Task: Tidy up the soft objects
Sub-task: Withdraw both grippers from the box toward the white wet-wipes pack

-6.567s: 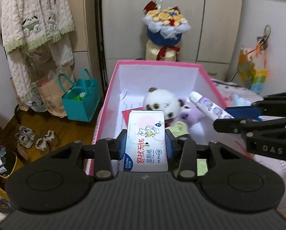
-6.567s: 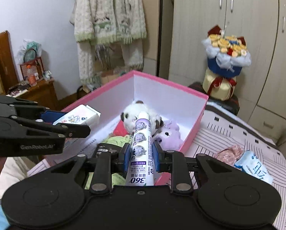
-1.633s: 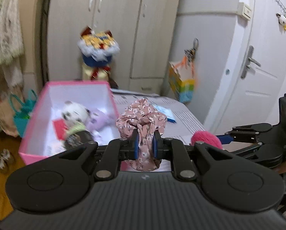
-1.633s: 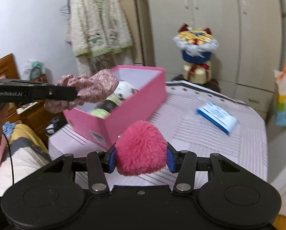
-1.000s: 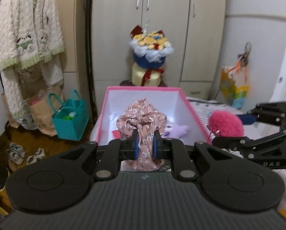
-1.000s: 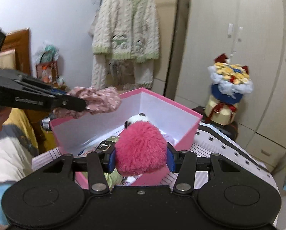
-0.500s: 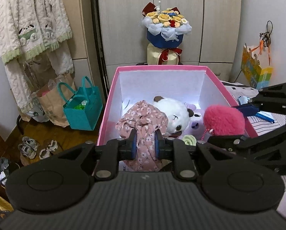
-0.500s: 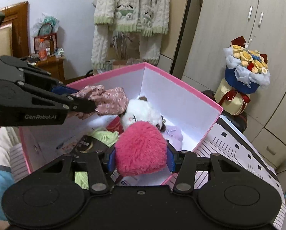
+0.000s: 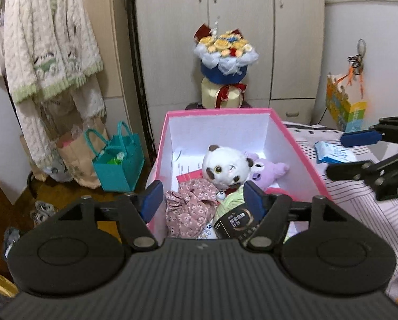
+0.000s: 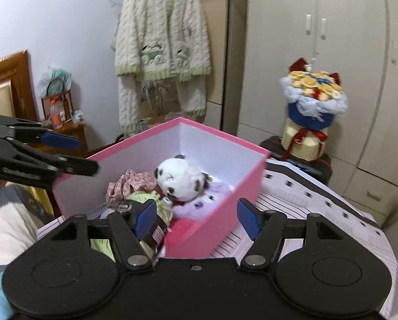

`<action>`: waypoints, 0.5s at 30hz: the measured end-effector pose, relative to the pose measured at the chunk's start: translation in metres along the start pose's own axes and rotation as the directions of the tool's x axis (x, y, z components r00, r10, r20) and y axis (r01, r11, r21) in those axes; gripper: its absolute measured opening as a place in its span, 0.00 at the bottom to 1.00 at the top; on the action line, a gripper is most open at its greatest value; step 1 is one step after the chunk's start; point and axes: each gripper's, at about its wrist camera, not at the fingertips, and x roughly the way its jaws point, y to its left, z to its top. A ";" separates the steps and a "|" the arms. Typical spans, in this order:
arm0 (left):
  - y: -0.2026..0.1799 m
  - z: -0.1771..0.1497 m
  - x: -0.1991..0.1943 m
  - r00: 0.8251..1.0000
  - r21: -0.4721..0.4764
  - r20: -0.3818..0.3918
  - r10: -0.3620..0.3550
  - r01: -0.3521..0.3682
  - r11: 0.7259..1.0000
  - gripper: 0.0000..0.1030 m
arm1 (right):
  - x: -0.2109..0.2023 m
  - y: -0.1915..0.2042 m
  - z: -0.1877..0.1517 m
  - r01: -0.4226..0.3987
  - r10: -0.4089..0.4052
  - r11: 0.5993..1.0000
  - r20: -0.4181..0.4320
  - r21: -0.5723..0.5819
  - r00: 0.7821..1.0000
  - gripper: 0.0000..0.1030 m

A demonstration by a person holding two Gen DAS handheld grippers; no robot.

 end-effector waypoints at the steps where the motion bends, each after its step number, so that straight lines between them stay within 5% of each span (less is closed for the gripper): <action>1: -0.001 0.000 -0.007 1.000 0.006 0.009 -0.002 0.002 1.000 0.68 | -0.009 -0.004 -0.003 0.002 -0.002 1.000 -0.001 0.016 1.000 0.71; 7: -0.019 0.004 -0.043 0.999 0.072 0.046 -0.028 0.025 0.997 0.80 | -0.057 -0.039 -0.020 -0.066 0.083 0.962 -0.056 0.267 0.995 0.76; 15: -0.067 0.010 -0.055 0.995 0.159 0.086 -0.043 0.029 0.987 0.87 | -0.109 -0.048 -0.052 -0.063 0.071 0.960 -0.020 0.271 0.997 0.80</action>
